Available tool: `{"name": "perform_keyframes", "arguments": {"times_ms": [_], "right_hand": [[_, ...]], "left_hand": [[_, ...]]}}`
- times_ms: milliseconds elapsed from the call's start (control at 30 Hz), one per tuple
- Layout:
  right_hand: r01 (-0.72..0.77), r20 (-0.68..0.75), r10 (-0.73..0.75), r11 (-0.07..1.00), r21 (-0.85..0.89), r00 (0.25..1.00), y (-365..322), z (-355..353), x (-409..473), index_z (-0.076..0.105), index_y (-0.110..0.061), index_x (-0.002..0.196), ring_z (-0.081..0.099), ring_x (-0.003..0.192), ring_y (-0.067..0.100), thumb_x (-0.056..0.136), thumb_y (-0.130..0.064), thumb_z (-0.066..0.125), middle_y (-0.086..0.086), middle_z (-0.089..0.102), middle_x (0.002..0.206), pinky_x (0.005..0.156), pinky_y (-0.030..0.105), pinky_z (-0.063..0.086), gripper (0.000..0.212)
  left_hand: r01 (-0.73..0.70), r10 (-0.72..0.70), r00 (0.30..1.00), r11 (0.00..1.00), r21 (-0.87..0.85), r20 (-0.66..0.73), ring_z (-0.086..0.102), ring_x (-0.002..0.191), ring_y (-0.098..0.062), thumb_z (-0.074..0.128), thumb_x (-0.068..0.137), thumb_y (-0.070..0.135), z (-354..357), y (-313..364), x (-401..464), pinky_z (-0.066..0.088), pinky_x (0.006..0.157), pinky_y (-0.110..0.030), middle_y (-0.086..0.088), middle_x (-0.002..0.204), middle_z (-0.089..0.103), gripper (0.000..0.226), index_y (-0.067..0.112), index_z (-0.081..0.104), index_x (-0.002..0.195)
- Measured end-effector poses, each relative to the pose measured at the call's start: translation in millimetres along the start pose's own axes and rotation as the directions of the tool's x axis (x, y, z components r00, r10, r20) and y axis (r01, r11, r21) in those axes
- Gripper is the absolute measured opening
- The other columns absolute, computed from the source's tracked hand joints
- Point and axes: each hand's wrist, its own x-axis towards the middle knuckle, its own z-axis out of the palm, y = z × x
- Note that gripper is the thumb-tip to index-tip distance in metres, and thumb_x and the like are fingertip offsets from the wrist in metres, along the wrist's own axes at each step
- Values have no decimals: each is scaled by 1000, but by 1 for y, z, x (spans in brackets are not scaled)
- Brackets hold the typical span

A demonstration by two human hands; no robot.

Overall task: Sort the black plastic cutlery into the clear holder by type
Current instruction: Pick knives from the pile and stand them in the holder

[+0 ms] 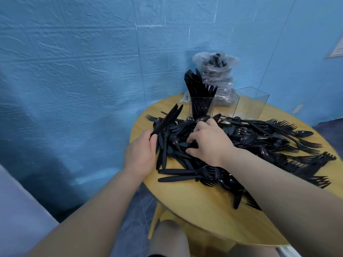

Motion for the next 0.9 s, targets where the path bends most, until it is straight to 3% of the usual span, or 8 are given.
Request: {"name": "perform_keyframes", "arguments": {"times_ms": [200,400,667,767,900], "right_hand": [[-71,34,70,997,18,997,9,3,6,67,-25,112,33,106,23,89,-46,55,-1,50,110,97,37,40,33],[-100,-48,101,995,27,994,18,1,4,64,-25,118,37,108,23,92,-42,53,0,55,113,94,29,34,33],[-156,-162,187,970,186,969,40,-19,-4,66,-21,116,49,107,24,89,-32,61,0,64,110,92,33,40,30],[-162,-176,217,946,282,960,48,-27,-9,66,-18,118,57,96,17,90,-29,62,1,65,107,83,27,42,30],[-177,-216,290,886,428,932,54,-39,-20,68,-20,114,54,76,2,89,-24,64,-7,62,91,69,14,36,26]], "left_hand": [[-19,17,998,1000,17,59,52,62,-26,26,101,39,5,-4,1,44,58,-39,4,63,48,35,16,48,86],[-30,27,997,999,46,69,48,61,-23,28,102,36,6,-5,2,35,56,-36,4,62,47,33,15,47,86],[-25,23,997,999,29,78,52,66,-23,28,102,36,4,-2,1,43,61,-39,2,67,52,34,13,51,91],[-22,19,996,999,39,87,53,67,-24,28,102,37,4,-2,1,44,62,-40,1,68,53,35,14,52,93],[-36,33,995,999,25,93,53,67,-24,29,102,36,2,0,0,45,62,-40,1,68,54,34,13,53,94]]}}
